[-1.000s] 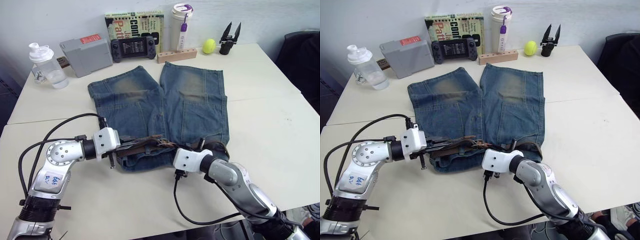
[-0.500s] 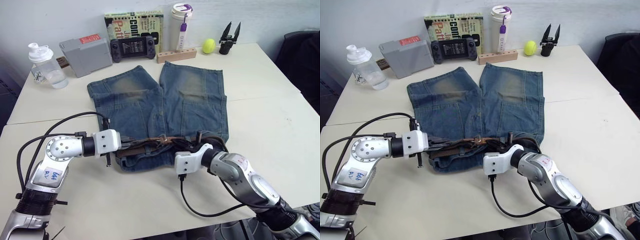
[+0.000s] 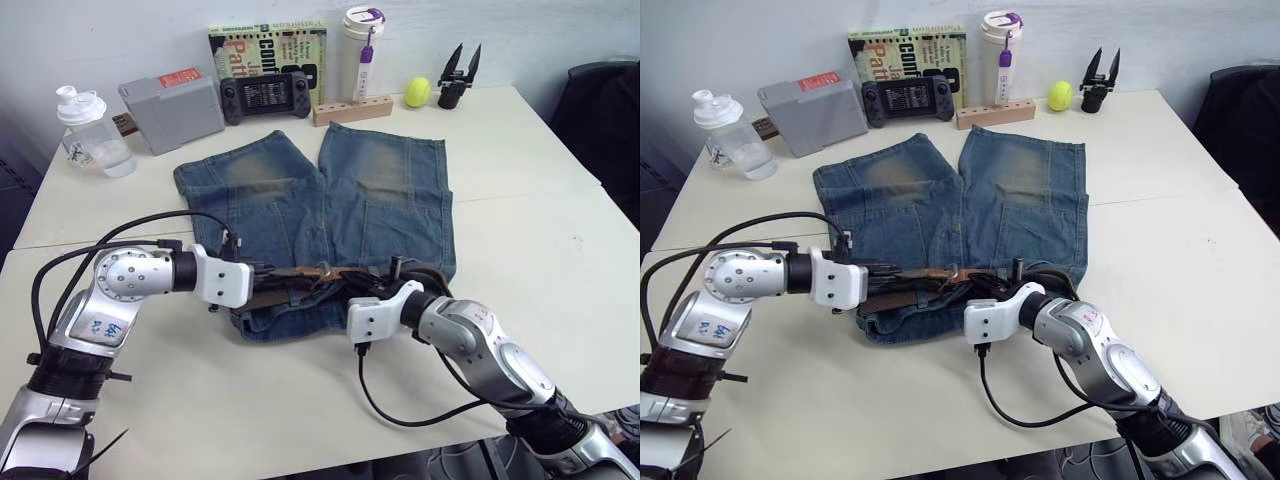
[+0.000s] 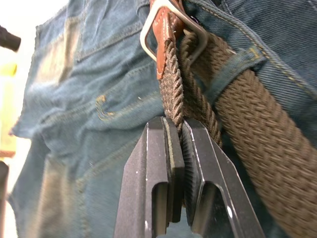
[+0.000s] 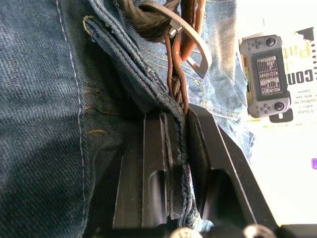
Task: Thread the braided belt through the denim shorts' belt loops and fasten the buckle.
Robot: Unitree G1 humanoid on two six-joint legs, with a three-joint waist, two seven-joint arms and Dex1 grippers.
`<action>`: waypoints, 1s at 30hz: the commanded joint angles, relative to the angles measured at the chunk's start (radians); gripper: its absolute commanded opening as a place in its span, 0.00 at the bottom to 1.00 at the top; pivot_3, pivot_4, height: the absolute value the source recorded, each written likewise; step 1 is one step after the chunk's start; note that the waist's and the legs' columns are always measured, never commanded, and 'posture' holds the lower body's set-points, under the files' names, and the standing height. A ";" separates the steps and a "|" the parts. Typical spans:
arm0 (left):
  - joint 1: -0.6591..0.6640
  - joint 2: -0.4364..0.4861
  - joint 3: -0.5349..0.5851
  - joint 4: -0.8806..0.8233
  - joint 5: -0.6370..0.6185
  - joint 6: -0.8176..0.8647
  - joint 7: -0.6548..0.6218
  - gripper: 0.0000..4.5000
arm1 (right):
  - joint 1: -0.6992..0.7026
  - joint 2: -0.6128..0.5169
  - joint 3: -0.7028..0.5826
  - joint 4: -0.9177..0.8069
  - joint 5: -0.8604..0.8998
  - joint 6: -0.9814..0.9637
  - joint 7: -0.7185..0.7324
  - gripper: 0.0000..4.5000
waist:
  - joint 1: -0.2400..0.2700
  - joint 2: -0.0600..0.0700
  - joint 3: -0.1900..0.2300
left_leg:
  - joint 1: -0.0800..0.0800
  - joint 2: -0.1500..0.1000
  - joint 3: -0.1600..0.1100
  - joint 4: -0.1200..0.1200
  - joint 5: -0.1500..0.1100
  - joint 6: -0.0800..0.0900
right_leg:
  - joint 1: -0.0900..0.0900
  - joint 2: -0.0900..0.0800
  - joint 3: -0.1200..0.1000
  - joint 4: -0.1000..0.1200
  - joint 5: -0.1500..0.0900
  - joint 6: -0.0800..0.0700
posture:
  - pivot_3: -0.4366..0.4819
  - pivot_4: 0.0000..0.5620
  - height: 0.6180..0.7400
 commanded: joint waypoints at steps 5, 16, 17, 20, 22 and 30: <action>-0.080 -0.021 -0.046 0.026 0.071 -0.087 0.035 0.00 | -0.010 0.019 -0.026 -0.015 -0.001 -0.026 0.003 0.01 | 0.000 0.000 0.000 | 0.000 0.000 0.000 0.000 0.000 0.000 | 0.000 0.000 0.000 0.000 0.000 0.000 | 0.48 0.27 0.84; -0.029 -0.201 -0.119 0.017 0.012 0.035 0.059 0.00 | 0.016 0.052 -0.046 -0.027 0.024 0.025 0.045 0.01 | 0.002 0.000 0.000 | 0.000 0.000 0.000 0.001 0.000 0.000 | 0.000 0.000 0.000 0.001 0.000 0.000 | 0.48 0.27 0.84; -0.013 -0.216 -0.121 0.006 -0.004 0.064 0.050 0.00 | 0.024 0.059 -0.053 -0.034 0.037 0.049 0.061 0.01 | 0.003 0.000 0.000 | 0.000 0.000 0.000 0.001 0.000 0.000 | 0.000 0.000 0.000 0.001 0.000 0.000 | 0.48 0.27 0.84; 0.015 -0.236 -0.132 -0.020 -0.021 0.104 0.023 0.00 | 0.038 0.075 -0.071 -0.045 0.056 0.099 0.089 0.01 | 0.005 0.000 0.000 | 0.000 0.000 0.000 0.002 0.000 0.001 | 0.000 0.000 0.000 0.002 0.000 0.000 | 0.48 0.27 0.84; 0.032 -0.234 -0.140 -0.030 -0.020 0.112 0.010 0.00 | 0.039 0.076 -0.077 -0.048 0.056 0.106 0.096 0.01 | 0.006 0.000 0.000 | 0.000 0.000 0.000 0.002 0.000 0.001 | 0.000 -0.001 0.000 0.002 0.000 0.000 | 0.48 0.27 0.84; -0.021 -0.260 -0.152 0.015 0.017 0.112 0.024 0.00 | 0.028 0.073 -0.069 -0.049 0.053 0.068 0.104 0.01 | 0.023 0.000 0.000 | 0.000 0.000 0.000 0.003 0.000 0.001 | 0.000 0.000 0.000 0.003 0.000 0.000 | 0.48 0.27 0.84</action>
